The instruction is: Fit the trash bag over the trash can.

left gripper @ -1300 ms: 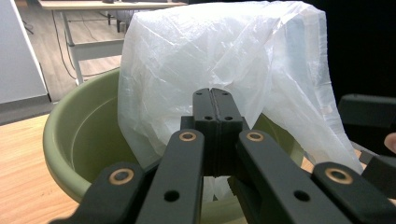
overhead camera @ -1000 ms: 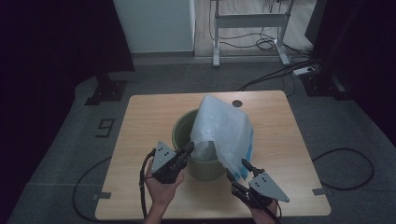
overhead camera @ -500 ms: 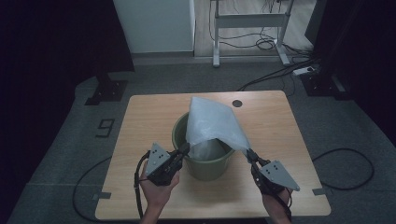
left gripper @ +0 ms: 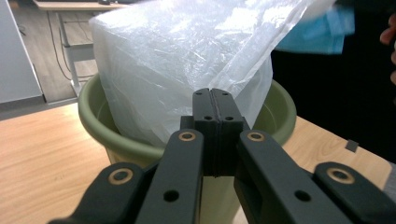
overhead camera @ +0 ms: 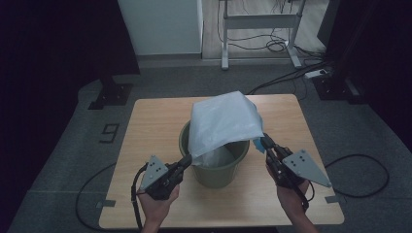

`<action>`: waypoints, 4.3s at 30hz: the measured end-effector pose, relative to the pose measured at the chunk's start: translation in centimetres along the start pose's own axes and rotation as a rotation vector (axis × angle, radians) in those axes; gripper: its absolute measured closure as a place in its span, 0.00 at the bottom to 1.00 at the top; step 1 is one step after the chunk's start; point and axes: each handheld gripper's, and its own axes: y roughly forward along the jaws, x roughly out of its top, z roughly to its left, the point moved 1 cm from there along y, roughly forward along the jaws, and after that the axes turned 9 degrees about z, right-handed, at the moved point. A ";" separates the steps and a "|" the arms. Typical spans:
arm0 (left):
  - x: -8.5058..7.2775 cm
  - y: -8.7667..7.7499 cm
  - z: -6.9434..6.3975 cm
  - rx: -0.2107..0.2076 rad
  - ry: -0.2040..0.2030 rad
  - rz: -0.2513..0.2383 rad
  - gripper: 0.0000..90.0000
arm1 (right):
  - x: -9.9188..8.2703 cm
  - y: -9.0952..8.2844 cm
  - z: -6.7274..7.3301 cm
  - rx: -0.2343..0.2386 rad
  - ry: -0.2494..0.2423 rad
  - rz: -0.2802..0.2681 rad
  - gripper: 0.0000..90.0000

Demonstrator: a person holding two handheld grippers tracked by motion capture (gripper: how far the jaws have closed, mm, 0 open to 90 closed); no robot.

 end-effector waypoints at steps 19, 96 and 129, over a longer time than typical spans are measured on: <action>4.8 -0.3 0.3 0.038 0.075 -0.021 0.43 | 2.0 1.5 2.1 0.060 -0.097 -0.034 0.98; 3.7 -1.8 3.6 -0.064 -0.116 -0.113 1.00 | -4.7 2.2 7.0 0.277 -0.030 0.116 0.38; 4.5 -0.3 1.7 -0.151 -0.046 -0.080 1.00 | -0.1 3.5 3.5 0.128 -0.010 0.100 0.99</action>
